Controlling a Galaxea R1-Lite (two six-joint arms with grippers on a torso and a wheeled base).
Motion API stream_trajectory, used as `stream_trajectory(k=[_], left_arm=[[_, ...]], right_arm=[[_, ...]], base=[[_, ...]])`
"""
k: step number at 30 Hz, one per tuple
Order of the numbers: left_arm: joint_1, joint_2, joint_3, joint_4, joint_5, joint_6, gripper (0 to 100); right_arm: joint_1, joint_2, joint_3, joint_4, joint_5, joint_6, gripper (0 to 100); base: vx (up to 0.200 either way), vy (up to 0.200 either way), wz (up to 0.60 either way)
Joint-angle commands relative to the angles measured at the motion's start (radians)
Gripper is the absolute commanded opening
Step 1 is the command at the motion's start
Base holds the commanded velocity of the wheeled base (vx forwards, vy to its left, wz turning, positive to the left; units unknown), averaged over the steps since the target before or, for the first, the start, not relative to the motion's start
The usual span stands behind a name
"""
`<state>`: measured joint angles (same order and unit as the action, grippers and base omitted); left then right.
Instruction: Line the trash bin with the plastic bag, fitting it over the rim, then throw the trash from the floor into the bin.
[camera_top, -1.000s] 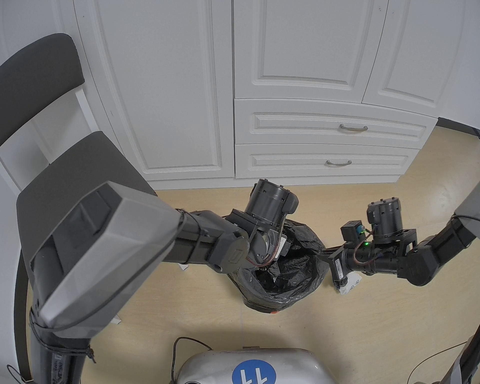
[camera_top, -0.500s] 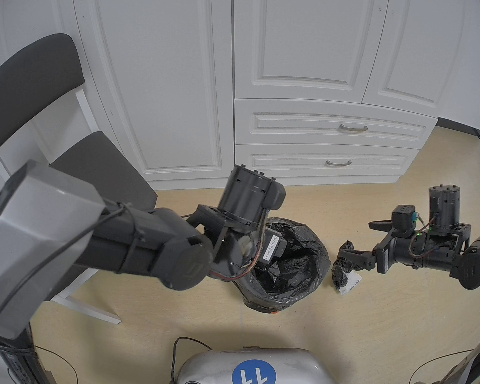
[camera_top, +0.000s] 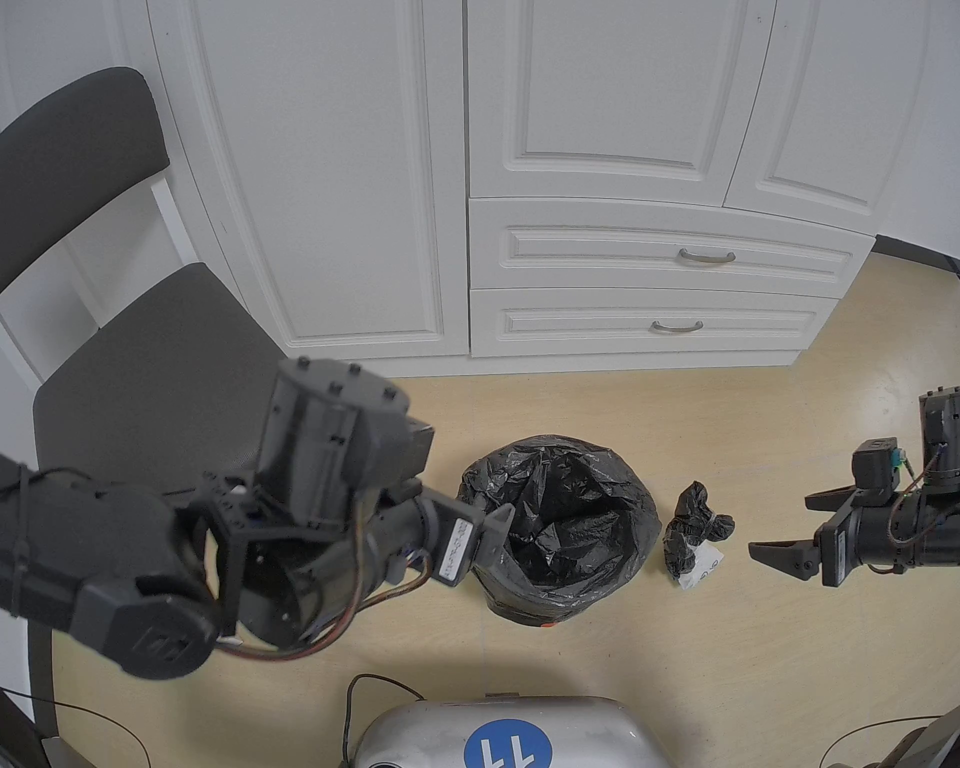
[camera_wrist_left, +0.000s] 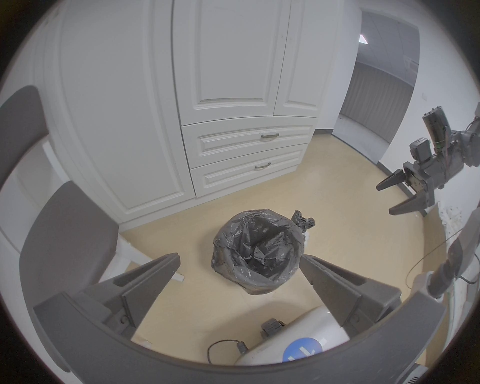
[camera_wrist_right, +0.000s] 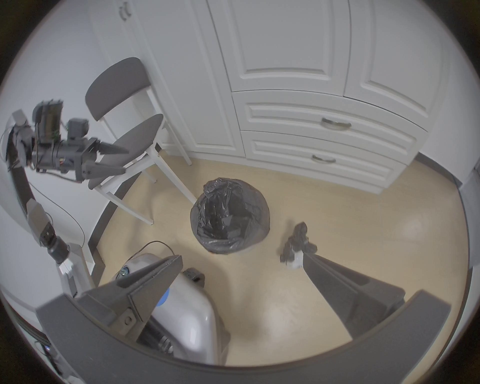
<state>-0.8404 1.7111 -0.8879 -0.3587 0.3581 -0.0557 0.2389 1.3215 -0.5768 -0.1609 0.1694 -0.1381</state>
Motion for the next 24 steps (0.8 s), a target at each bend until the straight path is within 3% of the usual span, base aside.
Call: stream_trajectory(k=[1, 5, 8, 11, 15, 20, 24], left_arm=[[-0.005, -0.180, 0.256, -0.154, -0.016, -0.073, 100], [0.007, -0.243, 0.469, -0.304, -0.005, -0.098, 100], [0.021, -0.304, 0.538, -0.316, -0.005, -0.099, 100], [0.064, -0.447, 0.632, -0.315, -0.007, -0.101, 100], [0.113, -0.551, 0.604, -0.259, 0.002, -0.075, 100], [0.167, -0.602, 0.518, -0.132, 0.005, -0.061, 100], [0.199, -0.627, 0.491, -0.083, 0.005, -0.059, 100]], right_arm=[[0.007, -0.162, -0.069, 0.170, -0.037, 0.072, 100], [0.005, -0.249, -0.077, 0.270, -0.042, 0.101, 100], [0.005, -0.304, -0.074, 0.328, -0.062, 0.103, 100], [0.007, -0.393, -0.077, 0.442, -0.134, 0.138, 100], [0.003, -0.461, -0.101, 0.489, -0.168, 0.180, 100], [0.005, -0.591, -0.166, 0.593, -0.314, 0.149, 100], [-0.010, -0.610, -0.216, 0.661, -0.353, 0.147, 100]], base=[[0.000, 0.000, 0.00], [0.000, 0.000, 0.00], [0.000, 0.000, 0.00], [0.000, 0.000, 0.00], [0.000, 0.000, 0.00], [0.000, 0.000, 0.00], [0.000, 0.000, 0.00]])
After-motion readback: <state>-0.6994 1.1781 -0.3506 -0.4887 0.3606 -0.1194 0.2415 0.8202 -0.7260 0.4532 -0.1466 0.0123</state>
